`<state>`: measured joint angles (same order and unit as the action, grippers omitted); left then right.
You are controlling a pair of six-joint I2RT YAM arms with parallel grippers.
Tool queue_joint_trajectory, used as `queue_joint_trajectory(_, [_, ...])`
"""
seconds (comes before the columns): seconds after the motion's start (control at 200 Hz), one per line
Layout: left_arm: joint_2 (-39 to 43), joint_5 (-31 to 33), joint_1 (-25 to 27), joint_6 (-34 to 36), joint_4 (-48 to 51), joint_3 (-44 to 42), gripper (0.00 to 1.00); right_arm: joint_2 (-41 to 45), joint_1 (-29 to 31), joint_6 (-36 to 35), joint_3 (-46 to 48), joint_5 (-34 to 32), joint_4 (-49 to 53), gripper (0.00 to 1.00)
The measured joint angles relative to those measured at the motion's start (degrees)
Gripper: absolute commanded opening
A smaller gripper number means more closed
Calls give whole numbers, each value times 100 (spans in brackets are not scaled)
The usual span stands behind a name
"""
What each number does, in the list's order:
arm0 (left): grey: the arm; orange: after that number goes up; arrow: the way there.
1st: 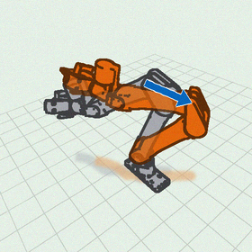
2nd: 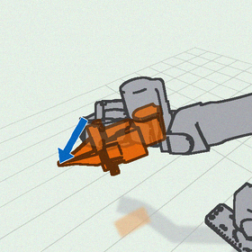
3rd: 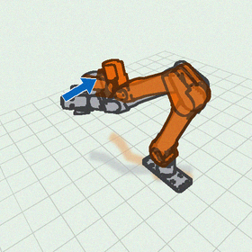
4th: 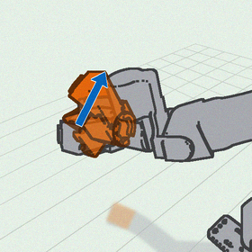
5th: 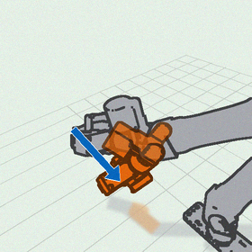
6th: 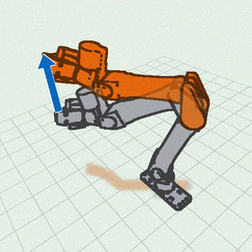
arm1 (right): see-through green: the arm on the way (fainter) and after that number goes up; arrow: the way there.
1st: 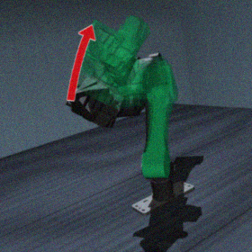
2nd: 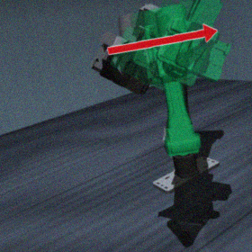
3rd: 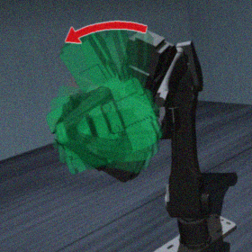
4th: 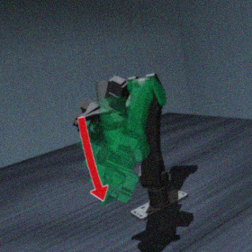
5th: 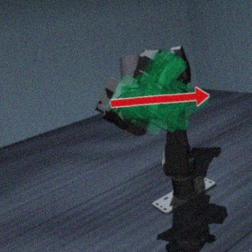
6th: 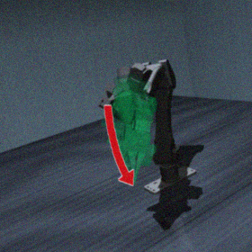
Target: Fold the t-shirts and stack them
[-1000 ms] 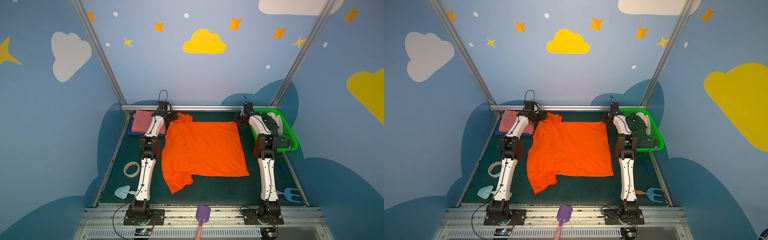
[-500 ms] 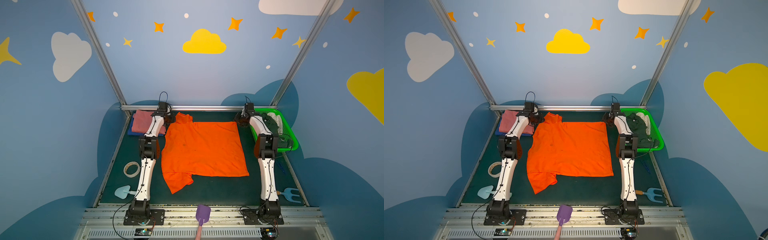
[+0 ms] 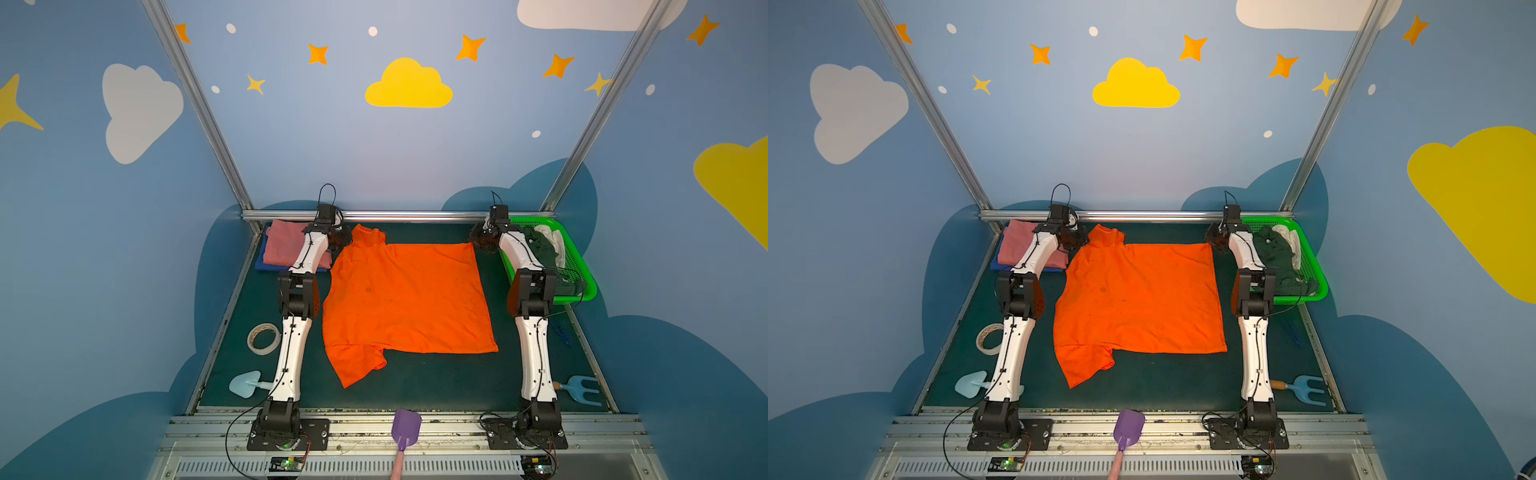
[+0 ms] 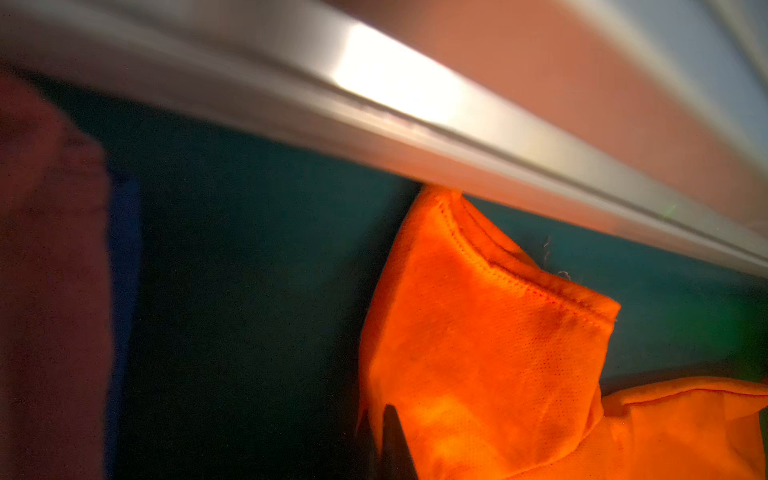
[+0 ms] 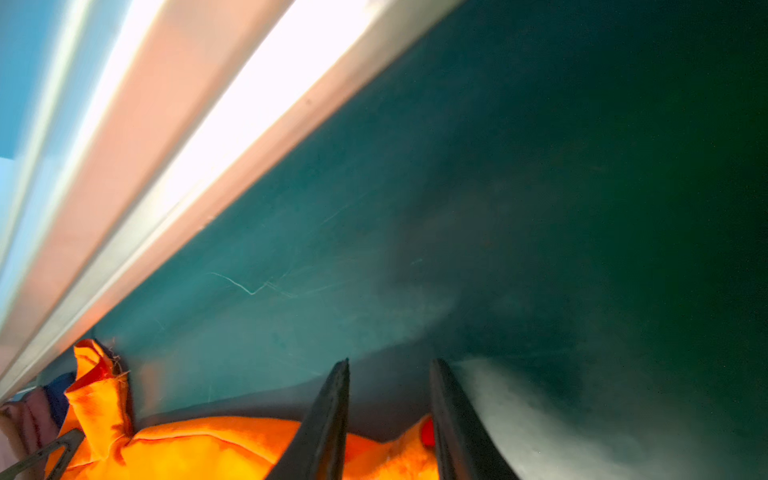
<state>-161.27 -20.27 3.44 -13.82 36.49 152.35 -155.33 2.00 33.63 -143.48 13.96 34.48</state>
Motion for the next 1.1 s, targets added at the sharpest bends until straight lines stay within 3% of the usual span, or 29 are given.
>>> queue_joint_trajectory(0.13, [0, -11, 0, 2, -26, -2, 5, 0, 2, -61, 0, -31, 153, 27])
queue_joint_trajectory(0.37, [0, -116, 0, -13, -55, -2, 5, 0, 13, -184, 0, -101, 306, 0])
queue_joint_trajectory(0.661, [240, -221, 0, -13, -111, -382, 5, 87, 24, -313, 122, -210, 345, 0])
queue_joint_trajectory(1.096, [1781, -389, 24, 9, -942, -2221, 5, 1379, 197, -682, 1926, -260, -179, 0])
